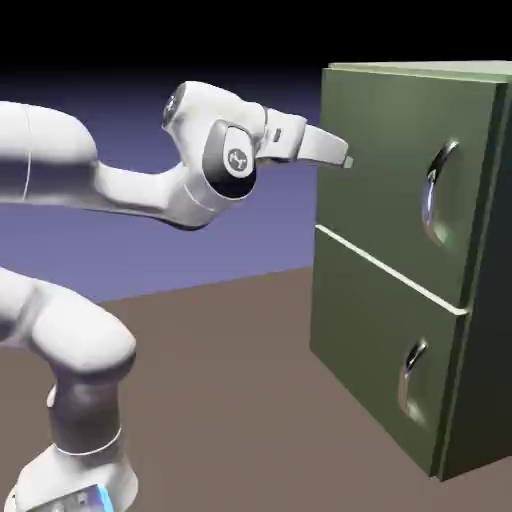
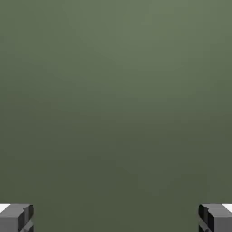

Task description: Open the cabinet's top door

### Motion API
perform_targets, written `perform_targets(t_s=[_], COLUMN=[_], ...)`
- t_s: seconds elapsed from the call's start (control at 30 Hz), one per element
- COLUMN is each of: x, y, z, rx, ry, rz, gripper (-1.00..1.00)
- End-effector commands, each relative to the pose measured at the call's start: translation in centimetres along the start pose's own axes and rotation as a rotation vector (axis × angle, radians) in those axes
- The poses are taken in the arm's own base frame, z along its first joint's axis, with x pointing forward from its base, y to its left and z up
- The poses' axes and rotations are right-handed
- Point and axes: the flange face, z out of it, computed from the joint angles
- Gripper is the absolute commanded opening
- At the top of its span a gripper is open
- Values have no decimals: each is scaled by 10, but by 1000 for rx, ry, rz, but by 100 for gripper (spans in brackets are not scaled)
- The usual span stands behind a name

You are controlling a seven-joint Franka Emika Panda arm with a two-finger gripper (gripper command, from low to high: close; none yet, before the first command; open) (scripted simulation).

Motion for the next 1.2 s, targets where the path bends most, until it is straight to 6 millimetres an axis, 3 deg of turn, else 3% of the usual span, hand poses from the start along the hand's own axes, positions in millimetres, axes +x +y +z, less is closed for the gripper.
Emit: perform_targets(t_s=[0.0, 0.3, 0.57, 0.97, 1.0, 1.17], x=[4, 32, 44, 29, 29, 43], y=[2, 35, 79, 150, 150, 142], z=[-3, -13, 2, 66, 66, 114], rx=[10, 85, 135, 185, 185, 185], ry=[13, 122, 202, 275, 275, 275], rz=[1, 27, 74, 159, 159, 159], gripper=[0, 0, 0, 0, 0, 0])
